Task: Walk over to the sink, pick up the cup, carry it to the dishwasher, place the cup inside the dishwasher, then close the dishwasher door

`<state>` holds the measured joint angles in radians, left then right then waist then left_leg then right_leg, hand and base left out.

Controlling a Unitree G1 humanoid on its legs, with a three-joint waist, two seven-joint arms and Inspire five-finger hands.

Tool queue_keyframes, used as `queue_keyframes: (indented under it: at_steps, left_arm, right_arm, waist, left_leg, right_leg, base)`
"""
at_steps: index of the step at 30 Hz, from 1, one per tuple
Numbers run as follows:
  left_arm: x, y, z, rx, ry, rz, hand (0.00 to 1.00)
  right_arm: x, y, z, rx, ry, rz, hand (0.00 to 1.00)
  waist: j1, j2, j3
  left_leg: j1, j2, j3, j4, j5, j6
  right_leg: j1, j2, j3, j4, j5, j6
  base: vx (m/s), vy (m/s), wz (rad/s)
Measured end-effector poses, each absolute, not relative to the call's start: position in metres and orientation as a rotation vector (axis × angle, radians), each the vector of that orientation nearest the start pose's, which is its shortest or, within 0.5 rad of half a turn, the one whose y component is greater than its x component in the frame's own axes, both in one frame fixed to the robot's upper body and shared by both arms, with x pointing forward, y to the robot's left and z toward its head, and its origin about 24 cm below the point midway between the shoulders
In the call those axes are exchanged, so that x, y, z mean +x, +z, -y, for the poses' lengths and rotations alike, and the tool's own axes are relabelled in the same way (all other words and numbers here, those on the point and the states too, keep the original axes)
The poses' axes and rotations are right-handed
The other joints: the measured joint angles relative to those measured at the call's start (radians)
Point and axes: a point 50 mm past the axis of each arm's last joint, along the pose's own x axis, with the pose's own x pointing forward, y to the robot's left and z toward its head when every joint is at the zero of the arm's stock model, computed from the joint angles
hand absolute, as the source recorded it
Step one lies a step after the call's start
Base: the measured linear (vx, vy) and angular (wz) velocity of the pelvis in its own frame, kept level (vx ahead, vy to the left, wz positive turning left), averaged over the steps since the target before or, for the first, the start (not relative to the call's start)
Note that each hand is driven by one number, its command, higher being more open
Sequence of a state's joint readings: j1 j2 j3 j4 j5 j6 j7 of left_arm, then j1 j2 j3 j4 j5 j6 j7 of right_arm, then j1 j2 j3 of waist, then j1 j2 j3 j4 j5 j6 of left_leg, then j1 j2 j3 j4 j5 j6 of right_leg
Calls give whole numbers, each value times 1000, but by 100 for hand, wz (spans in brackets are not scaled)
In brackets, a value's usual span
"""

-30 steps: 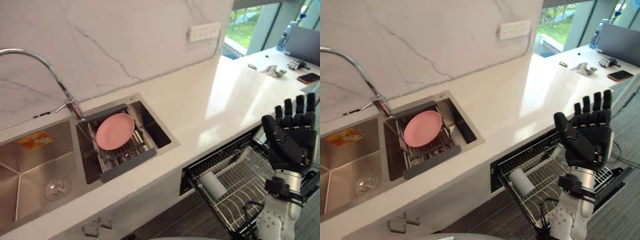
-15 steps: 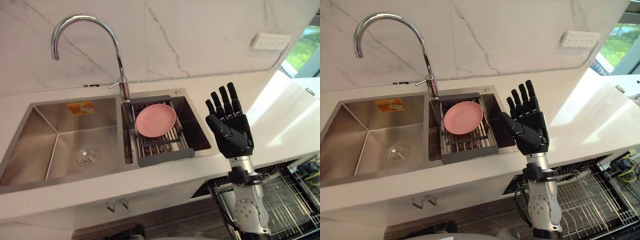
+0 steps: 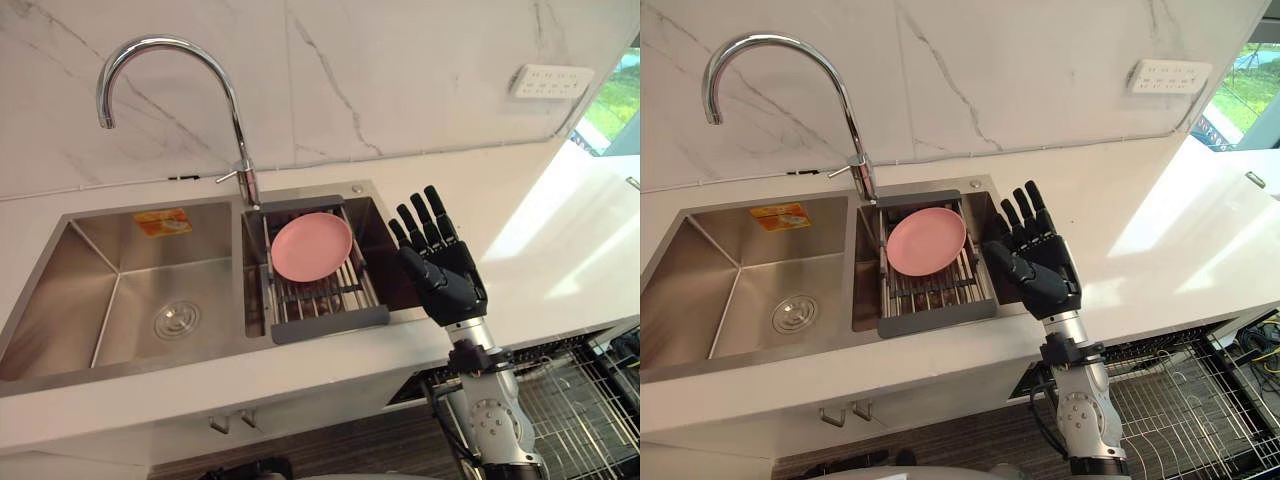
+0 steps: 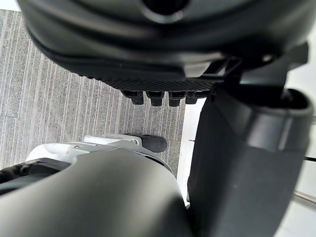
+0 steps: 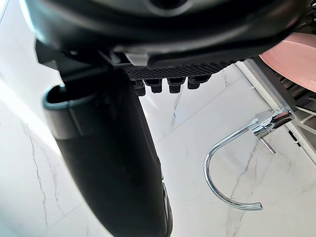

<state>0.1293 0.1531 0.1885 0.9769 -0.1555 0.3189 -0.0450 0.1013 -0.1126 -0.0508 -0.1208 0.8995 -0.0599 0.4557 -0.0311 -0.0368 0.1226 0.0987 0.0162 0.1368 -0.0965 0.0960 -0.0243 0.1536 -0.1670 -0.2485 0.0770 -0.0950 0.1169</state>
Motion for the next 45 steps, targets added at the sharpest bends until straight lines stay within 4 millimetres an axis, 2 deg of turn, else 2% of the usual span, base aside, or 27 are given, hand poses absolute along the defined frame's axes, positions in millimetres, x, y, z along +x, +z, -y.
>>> queue_keyframes:
  at_steps: [4,6,9,10,11,13,17,24,28,30,31,32,33,34,35,36,38,39,40,42,43,45]
  left_arm:
    - [61,-163,-225,-196,318,-1365,100]
    - [63,-163,-224,-212,314,-1353,100]
    - [61,-162,-223,-240,327,-1343,100]
    - [62,-162,-224,-245,329,-1330,100]
    - [63,-161,-225,-242,328,-1317,100]
    - [61,-161,-226,-239,327,-1307,100]
    - [56,-162,-221,-305,338,-1288,100]
    - [51,-163,-216,-356,384,-1265,100]
    - [50,-163,-216,-359,394,-1260,100]
    - [50,-163,-216,-353,389,-1262,100]
    - [49,-163,-216,-345,385,-1268,100]
    - [48,-163,-216,-339,382,-1273,100]
    - [48,-163,-217,-331,378,-1276,100]
    - [48,-163,-218,-324,377,-1281,100]
    - [48,-163,-219,-317,384,-1293,100]
    - [47,-163,-219,-315,388,-1299,100]
    - [47,-163,-220,-317,408,-1313,100]
    - [47,-163,-221,-318,409,-1317,100]
    - [47,-162,-223,-314,409,-1316,100]
    - [43,-162,-228,-315,424,-1319,100]
    - [43,-162,-228,-318,430,-1324,100]
    - [40,-163,-224,-346,442,-1330,100]
  right_arm:
    - [229,68,174,737,338,272,100]
    - [229,67,175,715,302,262,100]
    - [230,64,179,709,204,226,100]
    - [231,63,181,687,164,213,100]
    - [231,62,182,651,124,193,100]
    - [232,60,185,596,55,167,100]
    - [233,59,190,559,-39,140,100]
    - [226,52,203,488,-141,112,100]
    - [225,54,212,486,-194,125,100]
    - [224,55,218,484,-234,136,100]
    - [223,55,222,486,-269,137,100]
    - [222,54,222,496,-291,141,100]
    - [222,54,222,499,-301,144,100]
    - [221,54,221,502,-305,145,100]
    - [221,54,219,503,-300,144,100]
    - [222,54,217,507,-296,146,100]
    - [223,56,210,513,-261,153,100]
    - [223,58,207,512,-243,159,100]
    - [223,59,205,506,-231,164,100]
    - [220,61,204,496,-214,175,100]
    - [220,63,206,486,-214,183,100]
    - [219,67,216,469,-249,208,100]
  waist:
    - [2,3,0]
    - [16,6,-4]
    - [28,4,-5]
    - [44,1,-6]
    - [47,1,-7]
    - [41,3,-5]
    - [43,14,-5]
    - [31,34,-1]
    - [35,28,1]
    - [36,21,10]
    - [36,29,13]
    - [36,22,17]
    - [35,20,18]
    - [28,24,21]
    - [19,30,24]
    - [18,29,24]
    - [19,27,23]
    - [19,20,19]
    - [19,1,12]
    - [21,-28,-6]
    - [21,-20,-8]
    - [21,2,-16]
  left_leg:
    - [-6,3,-18,0,6,5]
    - [-24,6,-26,0,11,4]
    - [-31,4,-60,1,25,5]
    - [-35,8,-46,1,9,9]
    - [-39,34,33,2,8,9]
    - [-35,49,92,2,11,7]
    - [-38,51,101,1,41,-6]
    - [-57,46,110,1,48,-2]
    - [-57,17,104,1,40,5]
    - [-49,-2,94,1,25,15]
    - [-32,-7,90,2,16,22]
    - [-8,-17,86,3,5,32]
    - [5,-22,77,4,-1,41]
    - [29,-21,62,7,-20,63]
    - [36,-13,51,11,-30,65]
    - [34,-9,49,17,-36,67]
    - [28,-1,49,35,-59,63]
    - [25,-8,49,44,-69,62]
    - [24,-19,48,54,-79,58]
    - [24,-42,43,78,-104,34]
    - [22,-31,41,87,-115,24]
    - [36,10,49,65,-110,6]
  right_leg:
    - [-4,-8,-14,15,0,-1]
    - [-37,-10,-10,53,-3,-7]
    - [-30,-12,-23,70,-3,-11]
    - [-29,-12,-26,63,-1,-12]
    - [-16,-9,-43,44,10,-11]
    - [1,-11,-74,35,15,-11]
    - [10,-10,-78,20,3,-4]
    - [1,-14,-92,9,-25,10]
    - [-13,-52,-109,54,-32,29]
    - [-31,-83,-114,126,-37,33]
    - [-70,-108,-107,244,-38,31]
    - [-121,-139,-90,396,-37,-9]
    - [-145,-152,-74,463,-27,-46]
    - [-195,-161,-27,573,-24,-89]
    - [-227,-145,10,580,-84,-71]
    - [-239,-134,21,557,-101,-62]
    - [-271,-92,60,402,-100,-52]
    - [-276,-87,75,331,-77,-41]
    - [-275,-88,81,270,-40,-37]
    - [-214,-87,78,148,53,-23]
    - [-198,-75,75,115,87,9]
    - [-175,-26,61,66,102,-5]
  base:
    - [-4,3,10]
    - [-21,16,17]
    - [-32,17,35]
    - [-70,14,21]
    - [-71,5,29]
    - [-63,3,42]
    - [-63,17,9]
    - [-11,4,5]
    - [121,32,10]
    - [134,89,16]
    - [101,124,14]
    - [96,128,12]
    - [111,104,19]
    - [125,68,27]
    - [122,53,29]
    - [98,36,19]
    - [87,13,6]
    - [104,-31,5]
    - [129,-80,10]
    - [188,-142,8]
    - [187,-148,1]
    - [232,-140,-8]
